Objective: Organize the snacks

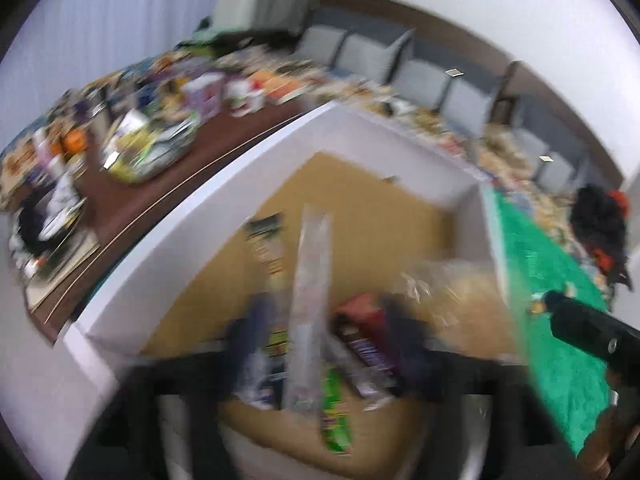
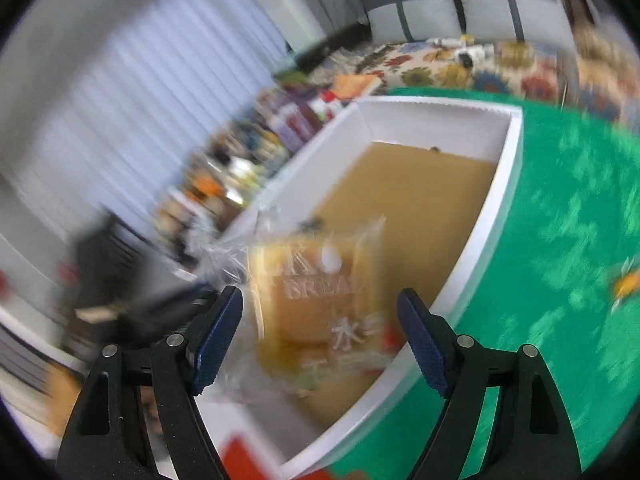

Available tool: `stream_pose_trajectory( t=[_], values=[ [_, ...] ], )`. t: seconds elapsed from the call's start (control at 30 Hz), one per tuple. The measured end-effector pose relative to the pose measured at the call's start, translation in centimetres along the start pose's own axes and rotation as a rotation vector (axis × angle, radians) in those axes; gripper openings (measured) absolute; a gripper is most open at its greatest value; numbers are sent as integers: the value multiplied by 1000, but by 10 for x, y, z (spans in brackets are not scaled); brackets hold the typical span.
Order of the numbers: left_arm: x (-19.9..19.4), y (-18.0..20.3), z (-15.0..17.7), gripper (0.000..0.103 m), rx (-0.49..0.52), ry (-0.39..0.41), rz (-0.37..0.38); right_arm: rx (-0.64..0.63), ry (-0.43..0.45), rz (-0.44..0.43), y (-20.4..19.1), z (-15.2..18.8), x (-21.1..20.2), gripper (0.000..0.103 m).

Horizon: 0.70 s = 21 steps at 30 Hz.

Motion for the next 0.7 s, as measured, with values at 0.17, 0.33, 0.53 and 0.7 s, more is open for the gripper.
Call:
stream_pose_trajectory(
  t=[0.17,0.33,0.53,0.7],
  values=[
    [-14,-28,17,87,-62,70,-2,-69,77,79,-9,15,-10,83],
    [-24,-4,27,87,-33,101,38,-59,195,197,51,35,-33,83],
    [-33,91,47,91,120,97,201,49,116,537,207,135,-46,83],
    [-17,191,84,100,281,20,369,266,42,761,339,220,-93,83]
  ],
)
Point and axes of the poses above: each gripper's, at about its wrist camera, not at the fingertips, and x roughly the way its jaws point, y to its right, z to its underside, the point moved 1 cm from there along x, roughly the way its jaws point, and after that the axes turned 14 degrees about z, right-handed, at the moved point
